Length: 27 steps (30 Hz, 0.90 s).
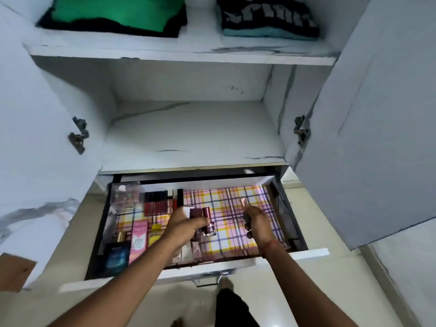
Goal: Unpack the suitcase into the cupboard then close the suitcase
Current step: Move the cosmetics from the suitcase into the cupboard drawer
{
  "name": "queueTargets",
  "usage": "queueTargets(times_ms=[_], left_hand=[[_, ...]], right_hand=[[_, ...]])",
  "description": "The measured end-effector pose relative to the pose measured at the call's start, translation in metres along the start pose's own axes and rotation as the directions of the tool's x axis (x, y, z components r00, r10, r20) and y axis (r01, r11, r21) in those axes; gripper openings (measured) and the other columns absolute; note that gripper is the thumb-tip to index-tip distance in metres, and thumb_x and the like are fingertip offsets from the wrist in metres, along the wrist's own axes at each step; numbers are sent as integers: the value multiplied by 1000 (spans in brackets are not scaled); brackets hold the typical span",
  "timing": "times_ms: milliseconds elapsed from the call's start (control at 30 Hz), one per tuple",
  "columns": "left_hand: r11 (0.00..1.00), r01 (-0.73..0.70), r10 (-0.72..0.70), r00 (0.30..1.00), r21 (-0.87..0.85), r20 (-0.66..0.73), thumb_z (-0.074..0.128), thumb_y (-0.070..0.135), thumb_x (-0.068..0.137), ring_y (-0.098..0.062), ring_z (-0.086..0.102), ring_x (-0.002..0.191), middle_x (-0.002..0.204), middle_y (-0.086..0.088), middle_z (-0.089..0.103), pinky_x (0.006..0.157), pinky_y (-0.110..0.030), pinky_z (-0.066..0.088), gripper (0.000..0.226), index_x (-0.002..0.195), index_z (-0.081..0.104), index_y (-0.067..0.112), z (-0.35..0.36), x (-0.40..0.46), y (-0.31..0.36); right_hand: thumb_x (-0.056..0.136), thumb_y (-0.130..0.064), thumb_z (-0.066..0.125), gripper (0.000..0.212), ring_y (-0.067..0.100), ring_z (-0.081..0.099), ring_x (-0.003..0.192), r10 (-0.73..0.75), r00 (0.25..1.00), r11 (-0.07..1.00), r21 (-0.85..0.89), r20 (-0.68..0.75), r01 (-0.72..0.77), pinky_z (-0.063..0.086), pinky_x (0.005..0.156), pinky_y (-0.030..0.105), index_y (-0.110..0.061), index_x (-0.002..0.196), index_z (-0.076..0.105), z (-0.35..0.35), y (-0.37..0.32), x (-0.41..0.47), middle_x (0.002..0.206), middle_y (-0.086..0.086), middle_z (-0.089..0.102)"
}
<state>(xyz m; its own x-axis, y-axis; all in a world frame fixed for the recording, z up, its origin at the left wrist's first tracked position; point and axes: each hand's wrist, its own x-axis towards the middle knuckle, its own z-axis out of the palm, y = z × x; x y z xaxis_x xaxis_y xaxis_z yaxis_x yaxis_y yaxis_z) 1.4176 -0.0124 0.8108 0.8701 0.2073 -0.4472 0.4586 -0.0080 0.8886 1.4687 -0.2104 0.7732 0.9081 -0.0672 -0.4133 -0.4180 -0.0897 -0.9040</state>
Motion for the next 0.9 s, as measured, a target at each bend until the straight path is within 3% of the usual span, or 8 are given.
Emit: queueTargets(times_ms=[67, 167, 267, 333, 500, 667, 900], left_hand=[[1000, 29, -29, 1000, -10, 5, 74, 0, 77, -25, 65, 69, 82, -16, 70, 54, -32, 52, 17, 91, 65, 2, 16, 23, -1], [993, 98, -98, 995, -72, -3, 74, -1, 77, -23, 67, 69, 86, -18, 70, 48, -26, 51, 21, 95, 64, 0, 45, 52, 0], [984, 150, -155, 987, -92, -51, 75, 0, 77, -18, 64, 62, 80, -14, 69, 40, -17, 45, 19, 93, 64, 1, 72, 74, 3], [980, 171, -176, 983, -100, -47, 76, 0, 76, -21, 67, 64, 83, -16, 70, 43, -20, 47, 21, 94, 65, 3, 89, 88, 3], [976, 202, -200, 979, -80, 34, 77, 5, 77, -32, 72, 77, 88, -18, 73, 62, -39, 57, 19, 95, 70, 7, 115, 116, -4], [969, 241, -238, 969, -47, 68, 74, 4, 80, -30, 68, 68, 87, -25, 70, 53, -31, 50, 16, 95, 70, 1, 123, 129, -15], [973, 220, -211, 971, -64, 115, 70, 1, 83, -29, 67, 64, 78, -23, 67, 50, -27, 45, 9, 91, 71, -3, 116, 142, -15]], right_hand=[[90, -10, 52, 20, 16, 39, 54, -26, 1000, 983, -181, -17, 23, 31, 50, 24, -13, 70, 52, -13, 6, 31, 58, 0, 43], [92, -16, 51, 12, 16, 55, 68, -154, 986, 854, -509, -61, 102, 36, 58, 25, -17, 83, 59, -31, 11, 68, 73, 0, 59], [91, -17, 56, 7, 11, 61, 79, -162, 983, 787, -613, -90, 73, 49, 64, 25, -24, 94, 57, -47, 19, 100, 85, -6, 62], [91, -20, 56, 9, 12, 63, 83, -190, 980, 713, -695, -64, 93, 55, 67, 27, -25, 98, 58, -56, 27, 120, 88, -7, 62], [97, -26, 50, 24, 25, 63, 97, -147, 984, 581, -814, -98, 5, 54, 77, 35, -13, 114, 59, -59, 29, 155, 108, 7, 62], [99, -25, 45, 25, 25, 62, 100, -162, 984, 477, -879, -73, 13, 54, 80, 38, -12, 114, 61, -57, 36, 177, 111, 9, 63], [97, -15, 48, 34, 32, 60, 109, -138, 987, 578, -816, -87, 9, 54, 89, 37, -8, 130, 46, -52, 48, 189, 135, 22, 45]])
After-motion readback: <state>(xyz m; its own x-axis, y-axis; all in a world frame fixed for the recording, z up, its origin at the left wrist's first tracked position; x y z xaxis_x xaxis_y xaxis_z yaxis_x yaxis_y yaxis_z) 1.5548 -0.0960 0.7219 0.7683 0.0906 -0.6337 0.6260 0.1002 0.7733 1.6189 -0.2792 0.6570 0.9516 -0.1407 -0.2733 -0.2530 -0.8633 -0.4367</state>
